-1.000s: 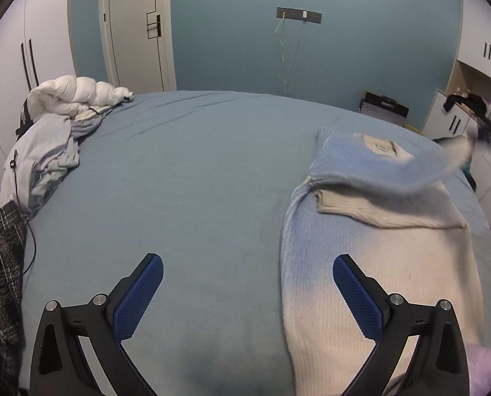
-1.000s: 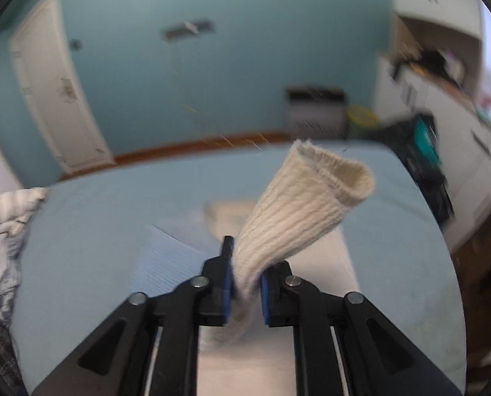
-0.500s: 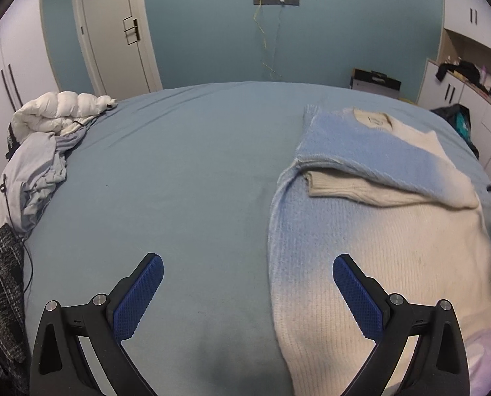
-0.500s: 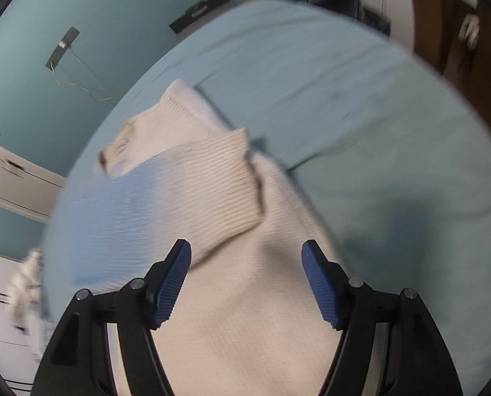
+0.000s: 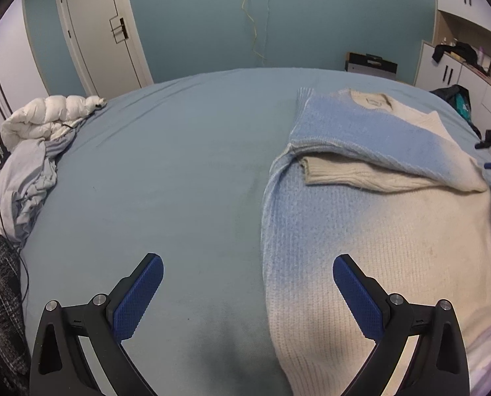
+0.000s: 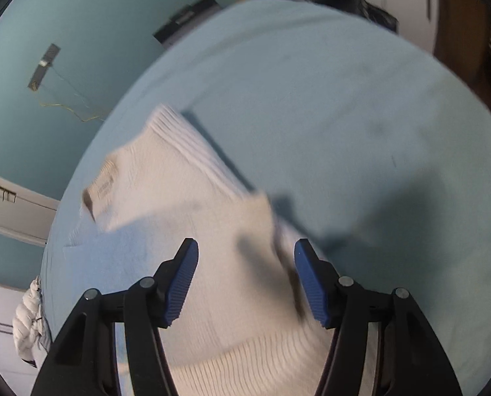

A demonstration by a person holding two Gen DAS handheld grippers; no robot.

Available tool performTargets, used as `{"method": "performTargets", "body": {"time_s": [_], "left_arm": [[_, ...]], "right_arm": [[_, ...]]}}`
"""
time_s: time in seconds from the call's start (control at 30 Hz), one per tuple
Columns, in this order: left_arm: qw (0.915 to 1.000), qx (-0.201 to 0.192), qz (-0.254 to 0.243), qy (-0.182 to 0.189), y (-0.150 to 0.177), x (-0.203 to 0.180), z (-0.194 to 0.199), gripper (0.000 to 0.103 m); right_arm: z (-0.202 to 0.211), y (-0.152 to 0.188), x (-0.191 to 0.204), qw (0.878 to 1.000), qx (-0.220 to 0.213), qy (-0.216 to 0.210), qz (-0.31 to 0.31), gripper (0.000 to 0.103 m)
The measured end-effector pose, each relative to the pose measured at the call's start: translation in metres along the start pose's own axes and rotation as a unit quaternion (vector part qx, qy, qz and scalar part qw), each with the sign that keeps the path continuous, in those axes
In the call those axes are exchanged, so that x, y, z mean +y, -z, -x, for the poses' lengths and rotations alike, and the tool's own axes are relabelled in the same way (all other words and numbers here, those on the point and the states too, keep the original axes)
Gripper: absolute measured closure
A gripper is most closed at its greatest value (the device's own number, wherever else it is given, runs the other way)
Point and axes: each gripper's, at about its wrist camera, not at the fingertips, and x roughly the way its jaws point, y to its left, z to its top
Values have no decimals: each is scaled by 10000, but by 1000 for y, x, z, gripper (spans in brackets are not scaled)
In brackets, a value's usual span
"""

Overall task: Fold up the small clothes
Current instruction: 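Lay the sleeve across the sweater body and release with the right gripper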

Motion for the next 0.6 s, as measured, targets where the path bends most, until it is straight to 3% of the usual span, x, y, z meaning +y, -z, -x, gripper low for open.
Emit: {"method": "performTargets", "body": {"time_s": [0.07,0.27,0.3,0.33,0.37,0.4,0.43,0.5,0.53,0.6], "left_arm": [[9999,114,0,26,1,-1,-7,0],[9993,255,-202,-166,3,-8,-23,0],[9992,267,-223,-173,3,-8,-24,0],[9992,281,-231,-175,2,-8,-26,0],[9991,300,-225,-178,2,-8,-27,0],[9991,311,-214,-174,1,-8,-27,0],[9992,307,-208,-158,1,-9,-27,0],[9991,308,-231,-160,1,-9,-28,0],[9990,320,-250,-186,1,-10,-28,0],[9987,346,-288,-223,1,-10,-30,0]], "right_arm": [[-16,-11,7,9992,336,132,177,47],[-49,-18,9,9946,614,650,526,47],[-47,-17,5,9942,610,681,565,57],[-44,-15,7,9946,585,508,696,81],[-44,-14,13,9926,549,511,952,88],[-42,-12,25,9858,463,770,1419,93],[-41,-7,43,9710,456,1084,2083,98],[-37,2,67,9473,395,1492,2806,99],[-30,2,76,9421,326,1526,2968,99],[-13,-4,87,9451,154,1380,2959,99]]}}
